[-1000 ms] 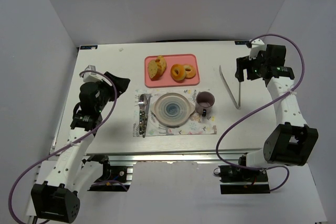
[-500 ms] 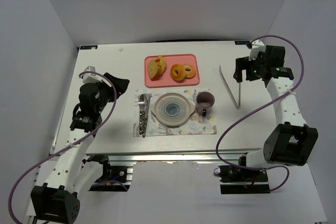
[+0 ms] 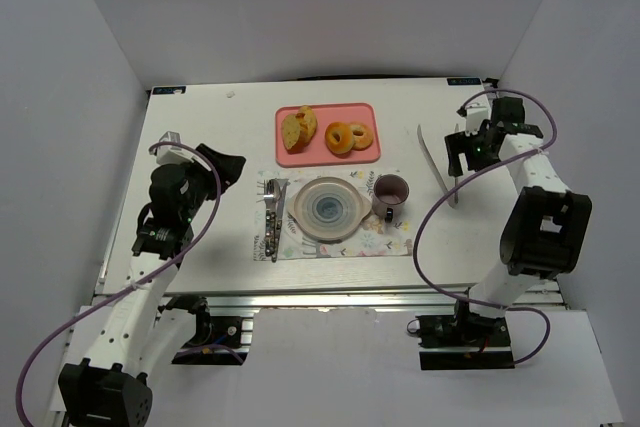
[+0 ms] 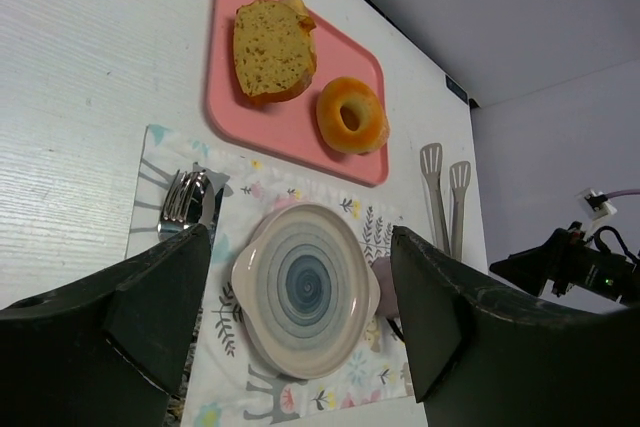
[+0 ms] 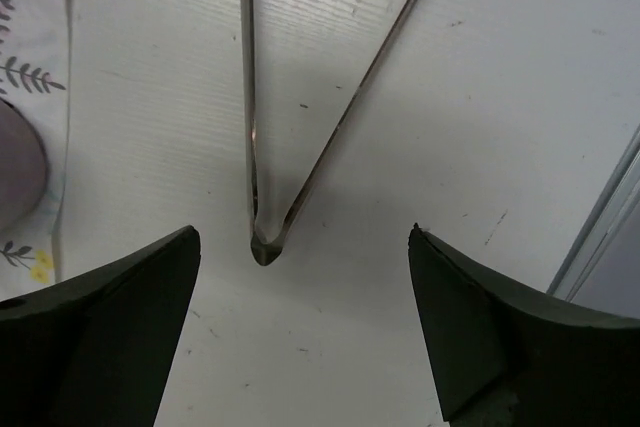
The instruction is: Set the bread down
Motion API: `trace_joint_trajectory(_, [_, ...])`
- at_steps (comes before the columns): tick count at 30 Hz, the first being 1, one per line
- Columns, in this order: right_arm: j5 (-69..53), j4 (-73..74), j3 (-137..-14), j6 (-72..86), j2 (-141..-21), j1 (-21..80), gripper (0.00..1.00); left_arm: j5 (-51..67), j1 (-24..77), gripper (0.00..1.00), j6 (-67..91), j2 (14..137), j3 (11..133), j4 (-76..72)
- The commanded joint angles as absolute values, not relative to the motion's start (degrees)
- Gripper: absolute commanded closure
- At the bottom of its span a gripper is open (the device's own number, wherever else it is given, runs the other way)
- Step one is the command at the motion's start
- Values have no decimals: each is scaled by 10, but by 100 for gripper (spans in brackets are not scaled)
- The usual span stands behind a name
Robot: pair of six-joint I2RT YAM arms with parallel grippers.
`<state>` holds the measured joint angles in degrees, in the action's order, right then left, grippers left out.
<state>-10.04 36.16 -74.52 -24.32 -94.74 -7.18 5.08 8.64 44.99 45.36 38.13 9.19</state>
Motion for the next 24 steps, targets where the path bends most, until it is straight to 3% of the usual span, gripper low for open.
trace_joint_trajectory(1, [-84,361,-766,-247,-954,-76,11,40,88,18,441,442,383,109])
trace_joint_trajectory(24, [-62,301,-860,-159,-1165,-29,11,22,88,18,452,460,397,130])
